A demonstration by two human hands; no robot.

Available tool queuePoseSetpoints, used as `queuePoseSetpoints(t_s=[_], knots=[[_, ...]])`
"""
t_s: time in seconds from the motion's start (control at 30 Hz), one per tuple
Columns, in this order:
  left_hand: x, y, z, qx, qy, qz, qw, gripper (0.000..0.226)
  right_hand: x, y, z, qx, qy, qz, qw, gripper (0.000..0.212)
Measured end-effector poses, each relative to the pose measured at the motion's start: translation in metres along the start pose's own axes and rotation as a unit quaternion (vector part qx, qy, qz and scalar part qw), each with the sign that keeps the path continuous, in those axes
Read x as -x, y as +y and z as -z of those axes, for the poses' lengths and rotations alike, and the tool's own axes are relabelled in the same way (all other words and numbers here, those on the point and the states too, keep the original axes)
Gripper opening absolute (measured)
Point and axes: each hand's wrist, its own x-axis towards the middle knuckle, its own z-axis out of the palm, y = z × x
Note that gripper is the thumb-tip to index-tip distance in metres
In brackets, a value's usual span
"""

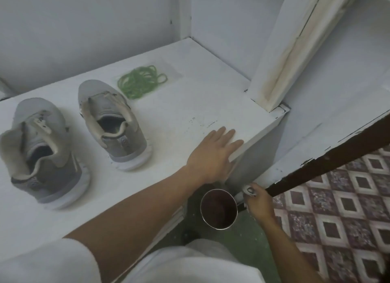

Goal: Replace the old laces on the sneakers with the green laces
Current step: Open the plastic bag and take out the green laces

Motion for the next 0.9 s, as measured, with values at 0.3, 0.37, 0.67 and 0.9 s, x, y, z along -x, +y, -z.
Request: queuePoseSetpoints(t_s=[0.3, 0.37, 0.67, 0.9], knots=[[0.000, -0.005, 0.001, 0.025, 0.001, -0.001, 1.000, 0.075, -0.029, 0.018, -0.018, 0.058, -0.069, -0.029, 0.996, 0.084], [0.000, -0.007, -0.002, 0.028, 0.009, -0.005, 1.000, 0.069, -0.028, 0.016, -0.014, 0.051, -0.065, -0.036, 0.996, 0.078], [-0.001, -0.010, -0.009, 0.045, 0.046, -0.010, 0.998, 0.058, -0.014, -0.022, 0.005, 0.024, -0.047, -0.015, 0.998, 0.043], [-0.001, -0.005, 0.010, 0.184, 0.070, 0.050, 0.979, 0.038, 0.009, -0.083, 0.041, -0.074, 0.065, 0.019, 0.995, 0.030]])
